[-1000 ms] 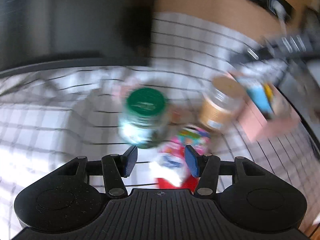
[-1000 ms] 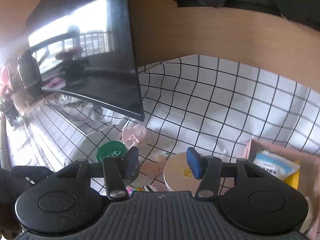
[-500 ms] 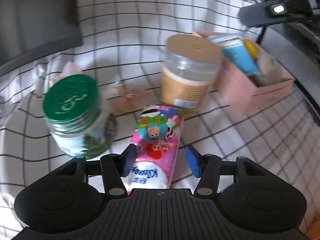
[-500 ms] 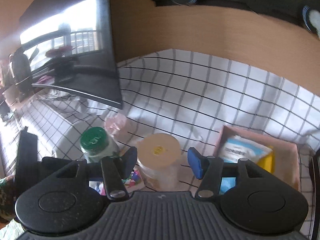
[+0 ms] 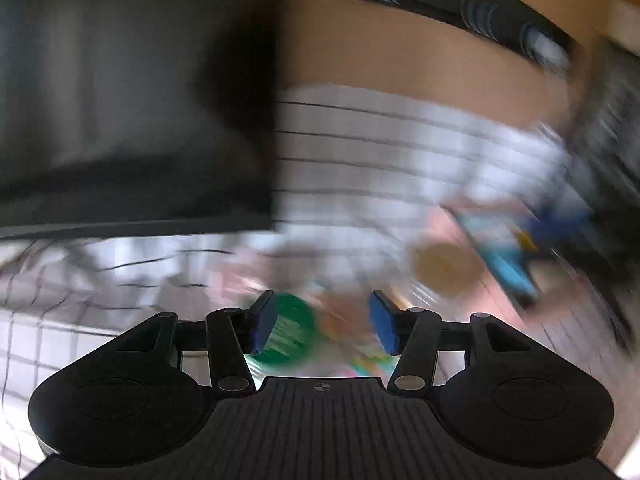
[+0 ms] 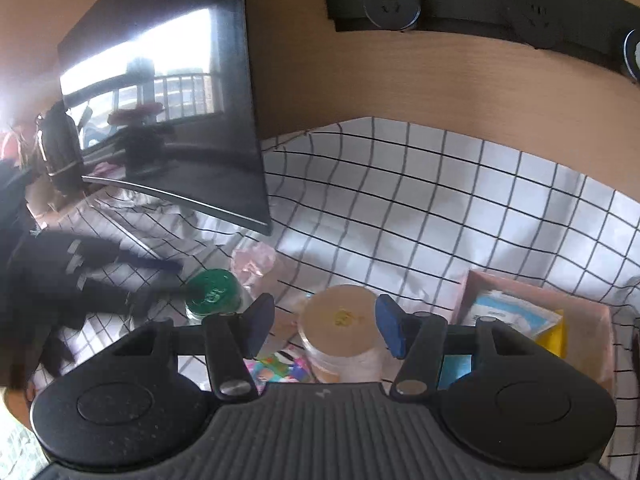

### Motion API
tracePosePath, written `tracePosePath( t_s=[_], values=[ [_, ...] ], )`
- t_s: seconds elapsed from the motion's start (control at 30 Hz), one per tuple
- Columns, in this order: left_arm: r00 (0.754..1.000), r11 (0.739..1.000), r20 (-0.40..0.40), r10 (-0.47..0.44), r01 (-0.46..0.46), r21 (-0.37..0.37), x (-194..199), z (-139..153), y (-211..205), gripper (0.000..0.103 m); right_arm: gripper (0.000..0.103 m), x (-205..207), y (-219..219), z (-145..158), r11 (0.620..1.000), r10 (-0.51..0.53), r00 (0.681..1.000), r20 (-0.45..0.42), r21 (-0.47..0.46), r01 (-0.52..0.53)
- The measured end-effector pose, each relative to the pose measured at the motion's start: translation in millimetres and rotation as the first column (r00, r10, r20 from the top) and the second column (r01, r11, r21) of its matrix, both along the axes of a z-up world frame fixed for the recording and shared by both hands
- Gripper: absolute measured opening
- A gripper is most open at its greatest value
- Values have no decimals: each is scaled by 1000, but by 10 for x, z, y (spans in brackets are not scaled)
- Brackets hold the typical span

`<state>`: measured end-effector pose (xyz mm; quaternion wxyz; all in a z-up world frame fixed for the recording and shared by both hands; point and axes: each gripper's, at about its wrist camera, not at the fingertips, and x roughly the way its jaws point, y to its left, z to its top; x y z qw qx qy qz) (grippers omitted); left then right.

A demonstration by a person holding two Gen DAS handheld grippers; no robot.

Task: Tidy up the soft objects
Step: 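Withdraw both tools and lower the left toward the pink translucent packet, then close the left tool on the pink translucent packet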

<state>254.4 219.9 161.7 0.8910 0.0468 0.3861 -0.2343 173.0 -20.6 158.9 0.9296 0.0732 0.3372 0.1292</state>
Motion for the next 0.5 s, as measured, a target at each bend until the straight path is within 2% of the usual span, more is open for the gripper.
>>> tracePosePath(
  t_s=[0.07, 0.2, 0.5],
  values=[
    [995, 997, -55, 80, -80, 13, 326, -96, 64, 55, 56, -6, 40, -14, 1000, 4, 1000, -4, 3, -4],
    [983, 996, -158, 92, -89, 26, 780, -374, 40, 55, 56, -30, 74, -62, 1000, -1, 1000, -21, -9, 1],
    [970, 991, -219, 101, -78, 110, 1183, -873, -67, 55, 56, -131, 125, -157, 999, 6, 998, -61, -32, -8]
  ],
)
